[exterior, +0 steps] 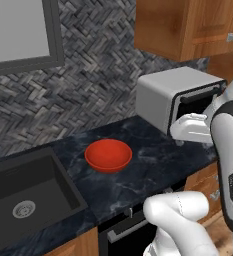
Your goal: Clear the mugs and bowl far away from the sink.
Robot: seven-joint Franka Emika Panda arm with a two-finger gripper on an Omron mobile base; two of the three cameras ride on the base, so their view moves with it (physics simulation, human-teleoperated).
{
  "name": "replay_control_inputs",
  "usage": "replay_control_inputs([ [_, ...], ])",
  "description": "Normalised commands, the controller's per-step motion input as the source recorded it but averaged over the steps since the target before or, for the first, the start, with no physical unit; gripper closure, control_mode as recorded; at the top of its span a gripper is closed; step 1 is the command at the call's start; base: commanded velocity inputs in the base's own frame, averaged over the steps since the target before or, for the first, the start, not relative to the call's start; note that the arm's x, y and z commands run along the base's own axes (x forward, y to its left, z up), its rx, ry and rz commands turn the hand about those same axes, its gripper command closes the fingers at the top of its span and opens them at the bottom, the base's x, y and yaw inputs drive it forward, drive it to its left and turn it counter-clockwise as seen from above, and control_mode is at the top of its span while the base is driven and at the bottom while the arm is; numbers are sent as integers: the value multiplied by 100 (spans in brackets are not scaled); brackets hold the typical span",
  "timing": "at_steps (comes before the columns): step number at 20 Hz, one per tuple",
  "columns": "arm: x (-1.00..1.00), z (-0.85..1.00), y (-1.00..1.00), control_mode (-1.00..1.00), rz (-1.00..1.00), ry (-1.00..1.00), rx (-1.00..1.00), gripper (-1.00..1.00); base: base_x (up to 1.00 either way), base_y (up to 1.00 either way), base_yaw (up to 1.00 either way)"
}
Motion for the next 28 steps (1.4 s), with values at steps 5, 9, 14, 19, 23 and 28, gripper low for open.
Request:
replay_control_inputs([
  [5, 78, -22, -1, -100, -1, 9, 0, -100, 0, 0, 0],
  [9, 81, -36, 0, -100, 0, 4, 0, -100, 0, 0, 0],
  [14, 60, -44, 0, -100, 0, 0, -3, -100, 0, 0, 0],
  [19, 60, -49, 5, -100, 1, 0, -2, -100, 0, 0, 0],
  [23, 47, -47, 7, -100, 2, 2, 0, -100, 0, 0, 0],
  [28, 34, -40, 9, -100, 5, 5, 0, -100, 0, 0, 0],
])
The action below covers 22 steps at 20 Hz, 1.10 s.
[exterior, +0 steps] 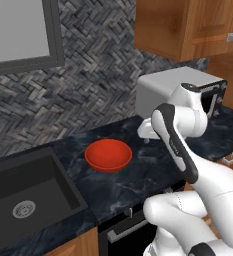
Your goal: Clear the mugs and bowl far away from the sink.
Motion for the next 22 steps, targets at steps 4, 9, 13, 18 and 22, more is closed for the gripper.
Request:
replay_control_inputs([
  [4, 28, -37, 15, -100, 3, 5, 0, -100, 0, 0, 0],
  [9, 27, -41, 15, -100, 2, 5, 0, -100, 0, 0, 0],
  [13, 23, -34, 4, -100, 3, 3, 0, -100, 0, 0, 0],
  [18, 16, -21, 0, -100, 2, 1, -1, -100, 0, 0, 0],
  [22, 22, -25, 0, -100, 0, 0, 1, -100, 0, 0, 0],
])
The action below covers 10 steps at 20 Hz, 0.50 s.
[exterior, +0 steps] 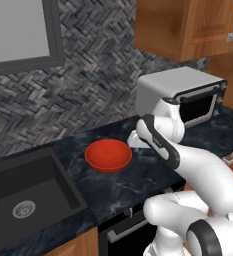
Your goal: Clear the mugs and bowl far away from the sink.
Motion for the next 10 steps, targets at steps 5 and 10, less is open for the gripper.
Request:
replay_control_inputs([
  [5, 26, -20, 7, -100, 0, 0, 0, -100, 0, 0, 0],
  [10, 26, -28, 5, -100, 0, 0, 0, -100, 0, 0, 0],
])
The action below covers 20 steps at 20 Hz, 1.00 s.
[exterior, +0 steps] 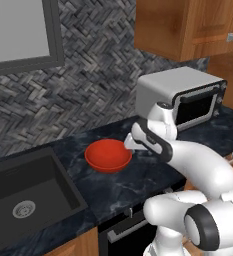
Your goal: Clear the mugs and bowl far away from the sink.
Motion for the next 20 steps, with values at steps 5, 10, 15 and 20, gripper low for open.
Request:
replay_control_inputs([
  [5, 27, -28, 5, -100, 0, 0, 0, -100, 0, 0, 0],
  [10, 30, -22, 15, -100, -1, 0, 0, -100, 0, 0, 0],
  [15, 37, -14, 7, -100, 0, 2, 0, -100, 0, 0, 0],
  [20, 24, -21, 1, -100, 0, 5, 0, -100, 0, 0, 0],
])
